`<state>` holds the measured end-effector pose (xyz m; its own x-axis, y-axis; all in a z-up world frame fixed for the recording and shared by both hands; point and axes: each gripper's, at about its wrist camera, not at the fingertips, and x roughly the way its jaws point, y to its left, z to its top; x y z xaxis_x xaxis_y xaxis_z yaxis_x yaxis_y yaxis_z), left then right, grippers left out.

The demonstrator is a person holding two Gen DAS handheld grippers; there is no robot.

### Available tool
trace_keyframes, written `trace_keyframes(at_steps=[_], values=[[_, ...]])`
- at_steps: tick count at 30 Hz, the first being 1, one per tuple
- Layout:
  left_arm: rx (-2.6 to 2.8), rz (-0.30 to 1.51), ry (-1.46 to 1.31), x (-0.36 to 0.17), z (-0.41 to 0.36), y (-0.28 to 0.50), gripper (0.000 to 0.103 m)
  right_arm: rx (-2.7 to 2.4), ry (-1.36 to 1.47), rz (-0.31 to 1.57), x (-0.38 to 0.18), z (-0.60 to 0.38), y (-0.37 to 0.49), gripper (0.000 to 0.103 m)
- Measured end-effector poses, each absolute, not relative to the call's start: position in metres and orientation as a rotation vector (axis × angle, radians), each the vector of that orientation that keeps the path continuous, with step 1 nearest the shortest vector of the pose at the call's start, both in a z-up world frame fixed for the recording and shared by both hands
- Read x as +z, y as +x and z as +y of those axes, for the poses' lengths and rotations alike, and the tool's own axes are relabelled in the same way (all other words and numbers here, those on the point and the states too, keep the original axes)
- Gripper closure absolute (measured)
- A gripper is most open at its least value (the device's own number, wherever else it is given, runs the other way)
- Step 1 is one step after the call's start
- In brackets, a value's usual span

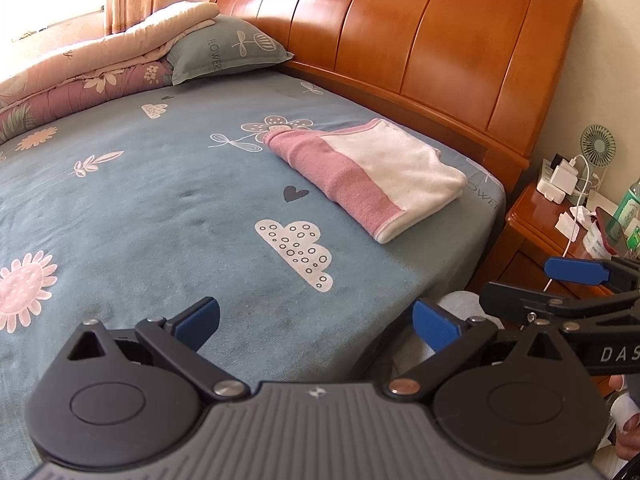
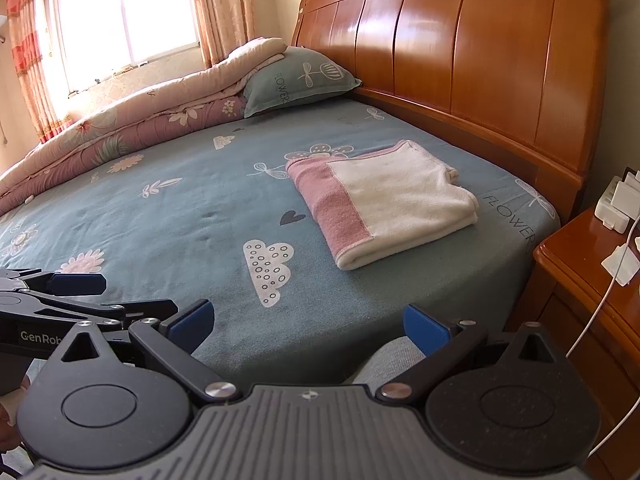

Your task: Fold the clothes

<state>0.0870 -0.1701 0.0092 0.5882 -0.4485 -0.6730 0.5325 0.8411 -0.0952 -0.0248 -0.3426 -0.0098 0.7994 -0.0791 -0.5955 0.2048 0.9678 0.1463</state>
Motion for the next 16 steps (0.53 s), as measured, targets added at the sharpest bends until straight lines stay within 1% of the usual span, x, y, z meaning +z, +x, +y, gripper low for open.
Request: trace_keyframes(at_steps=[16], values=[[-0.569, 0.742, 0.128, 0.0071, -0.171, 0.0864, 0.001, -0.161, 0.201, 0.628, -0.0107, -0.341, -0.0241, 0.0]])
